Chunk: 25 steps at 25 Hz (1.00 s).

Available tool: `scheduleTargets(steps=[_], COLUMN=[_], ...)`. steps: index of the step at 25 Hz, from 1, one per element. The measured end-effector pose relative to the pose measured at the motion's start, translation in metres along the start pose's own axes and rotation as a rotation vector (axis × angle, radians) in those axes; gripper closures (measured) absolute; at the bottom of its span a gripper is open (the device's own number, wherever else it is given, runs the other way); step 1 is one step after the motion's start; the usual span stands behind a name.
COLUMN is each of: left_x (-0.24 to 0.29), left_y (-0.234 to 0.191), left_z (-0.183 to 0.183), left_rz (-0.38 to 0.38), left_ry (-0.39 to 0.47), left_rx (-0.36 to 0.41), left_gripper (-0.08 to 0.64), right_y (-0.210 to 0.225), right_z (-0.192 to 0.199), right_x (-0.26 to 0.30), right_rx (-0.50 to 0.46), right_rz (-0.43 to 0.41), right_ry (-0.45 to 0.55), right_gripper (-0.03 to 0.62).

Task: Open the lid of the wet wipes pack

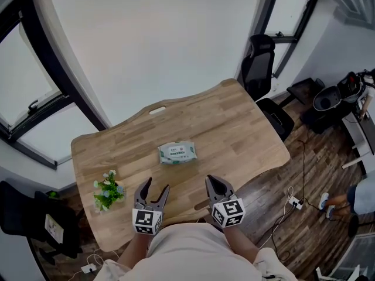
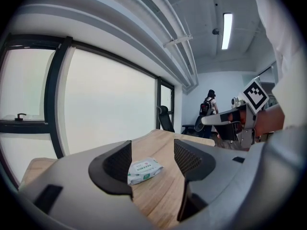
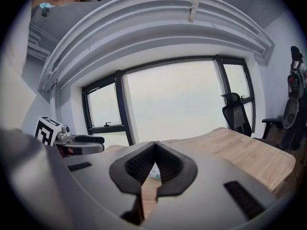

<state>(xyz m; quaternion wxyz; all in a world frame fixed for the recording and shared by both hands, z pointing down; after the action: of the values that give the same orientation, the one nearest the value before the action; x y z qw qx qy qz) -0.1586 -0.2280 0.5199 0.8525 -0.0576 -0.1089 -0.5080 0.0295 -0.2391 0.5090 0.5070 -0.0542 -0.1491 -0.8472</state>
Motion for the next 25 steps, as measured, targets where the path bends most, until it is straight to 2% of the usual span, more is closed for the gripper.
scheduleTargets(steps=[10, 25], left_x=[0.014, 0.054], left_y=[-0.002, -0.011], left_z=[0.030, 0.053], left_rz=[0.024, 0.049], left_ry=[-0.077, -0.171], left_rx=[0.008, 0.087], left_gripper=[0.275, 0.275], right_y=[0.003, 0.018], right_z=[0.022, 0.049], right_x=[0.015, 0.060], right_rx=[-0.012, -0.002], right_rz=[0.004, -0.004], right_ry=[-0.064, -0.141], right_gripper=[0.584, 0.584])
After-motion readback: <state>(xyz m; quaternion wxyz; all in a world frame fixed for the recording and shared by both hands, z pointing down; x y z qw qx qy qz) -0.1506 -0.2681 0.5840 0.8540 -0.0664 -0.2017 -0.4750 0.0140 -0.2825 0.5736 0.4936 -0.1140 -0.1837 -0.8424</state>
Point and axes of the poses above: the fingertips, and each gripper's own axes: x forward along the fingers, y to its right, z out of its underside, the point moved 1 cm from there along -x, backward along the fingers, and after that the axes turned 1 degree about x, right-handed, at the moved point
